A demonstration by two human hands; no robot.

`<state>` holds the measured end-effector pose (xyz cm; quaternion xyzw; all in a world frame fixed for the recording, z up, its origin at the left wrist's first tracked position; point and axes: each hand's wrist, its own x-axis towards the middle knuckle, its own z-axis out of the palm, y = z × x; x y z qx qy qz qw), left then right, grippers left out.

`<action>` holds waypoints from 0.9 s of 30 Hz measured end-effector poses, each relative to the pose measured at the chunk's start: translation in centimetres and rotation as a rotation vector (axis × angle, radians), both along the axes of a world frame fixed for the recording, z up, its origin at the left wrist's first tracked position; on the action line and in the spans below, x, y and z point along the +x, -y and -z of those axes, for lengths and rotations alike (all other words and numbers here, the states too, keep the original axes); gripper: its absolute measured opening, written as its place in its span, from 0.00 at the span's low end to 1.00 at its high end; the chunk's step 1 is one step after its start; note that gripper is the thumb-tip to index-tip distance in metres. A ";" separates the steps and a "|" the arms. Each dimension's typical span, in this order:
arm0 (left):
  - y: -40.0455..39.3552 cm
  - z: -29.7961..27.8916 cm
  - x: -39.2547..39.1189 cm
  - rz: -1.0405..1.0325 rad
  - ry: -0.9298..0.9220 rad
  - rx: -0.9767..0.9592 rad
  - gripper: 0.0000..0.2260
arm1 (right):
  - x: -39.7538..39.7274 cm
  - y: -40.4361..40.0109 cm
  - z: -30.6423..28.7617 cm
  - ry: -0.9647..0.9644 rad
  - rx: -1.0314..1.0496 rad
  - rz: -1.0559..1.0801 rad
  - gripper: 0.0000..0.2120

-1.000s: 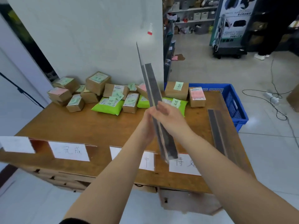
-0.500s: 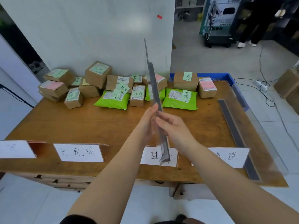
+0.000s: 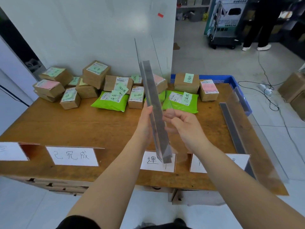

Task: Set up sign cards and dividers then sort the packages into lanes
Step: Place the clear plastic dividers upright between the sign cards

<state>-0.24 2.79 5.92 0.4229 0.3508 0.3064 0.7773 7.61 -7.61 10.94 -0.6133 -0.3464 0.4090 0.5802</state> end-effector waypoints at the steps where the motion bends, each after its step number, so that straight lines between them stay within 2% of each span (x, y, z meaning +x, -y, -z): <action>1: 0.0 0.2 -0.1 -0.008 0.010 -0.023 0.41 | 0.1 0.0 -0.2 0.012 -0.006 0.018 0.17; 5: -0.6 0.3 -0.8 -0.009 -0.009 -0.087 0.42 | 0.7 0.2 -1.9 0.104 -0.022 0.106 0.11; 9: -1.0 0.2 -2.0 0.010 0.008 0.006 0.37 | 1.5 0.1 -2.8 0.371 -0.109 0.217 0.08; 11: -1.1 0.1 -2.5 0.047 0.015 0.070 0.36 | 1.5 0.3 -2.9 0.399 -0.152 0.259 0.08; 13: -1.2 0.0 -2.9 0.099 -0.008 0.104 0.30 | 1.1 0.7 -2.7 0.403 -0.191 0.289 0.09; 16: -1.0 0.3 -3.3 0.134 -0.052 0.118 0.20 | 0.6 1.6 -1.6 0.522 -0.274 0.322 0.10; 21: -0.5 0.9 -2.8 0.145 -0.119 0.145 0.23 | -0.1 2.7 0.2 0.577 -0.374 0.394 0.11; 27: 1.0 0.8 -2.1 0.142 -0.144 0.130 0.30 | -0.2 2.5 3.0 0.584 -0.444 0.385 0.11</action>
